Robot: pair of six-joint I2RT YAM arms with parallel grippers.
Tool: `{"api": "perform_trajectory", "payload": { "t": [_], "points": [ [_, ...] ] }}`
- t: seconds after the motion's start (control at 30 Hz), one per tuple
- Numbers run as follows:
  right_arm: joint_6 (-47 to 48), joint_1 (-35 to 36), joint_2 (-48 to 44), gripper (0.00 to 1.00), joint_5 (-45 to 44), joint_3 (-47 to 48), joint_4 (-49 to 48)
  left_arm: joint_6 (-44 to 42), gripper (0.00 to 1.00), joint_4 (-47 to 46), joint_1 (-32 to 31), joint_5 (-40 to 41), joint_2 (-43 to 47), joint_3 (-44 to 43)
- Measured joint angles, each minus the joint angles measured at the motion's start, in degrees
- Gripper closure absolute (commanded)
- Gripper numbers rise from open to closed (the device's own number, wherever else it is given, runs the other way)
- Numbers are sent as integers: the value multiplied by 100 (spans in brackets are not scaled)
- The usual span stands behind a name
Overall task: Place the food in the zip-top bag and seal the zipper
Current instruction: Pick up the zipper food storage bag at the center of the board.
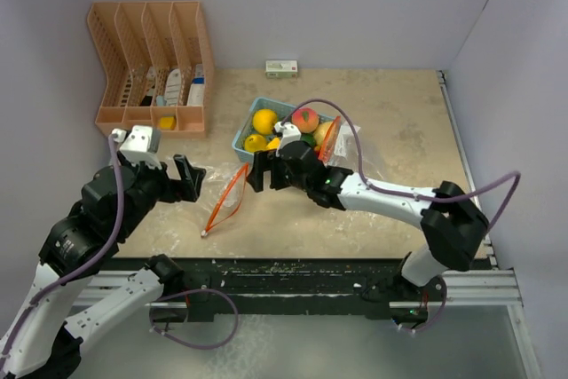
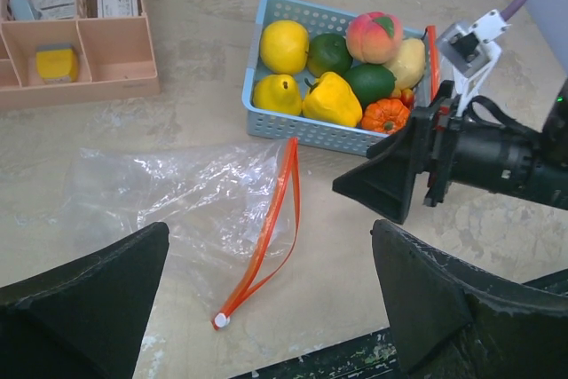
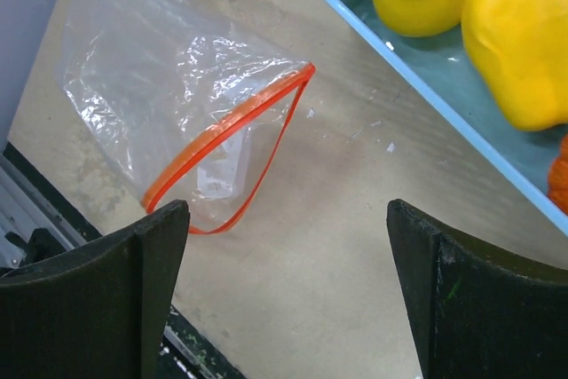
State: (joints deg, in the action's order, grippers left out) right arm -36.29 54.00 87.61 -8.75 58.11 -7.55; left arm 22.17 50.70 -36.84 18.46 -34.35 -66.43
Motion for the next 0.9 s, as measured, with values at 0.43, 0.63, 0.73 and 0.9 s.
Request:
{"api": "perform_trajectory", "payload": {
  "t": [0.43,0.63,0.73,0.9],
  "points": [
    [90,0,1703,14,581,-11,-1318,0,1,-2,0,-28,-223,2],
    [94,0,2155,15,745,44,-1805,0,1,-2,0,-28,-251,2],
    [81,0,2319,17,855,105,-2199,7,1,-4,0,-44,-262,13],
    [-103,0,2667,23,1110,111,-3016,90,1,4,0,-101,-280,79]
  ]
}}
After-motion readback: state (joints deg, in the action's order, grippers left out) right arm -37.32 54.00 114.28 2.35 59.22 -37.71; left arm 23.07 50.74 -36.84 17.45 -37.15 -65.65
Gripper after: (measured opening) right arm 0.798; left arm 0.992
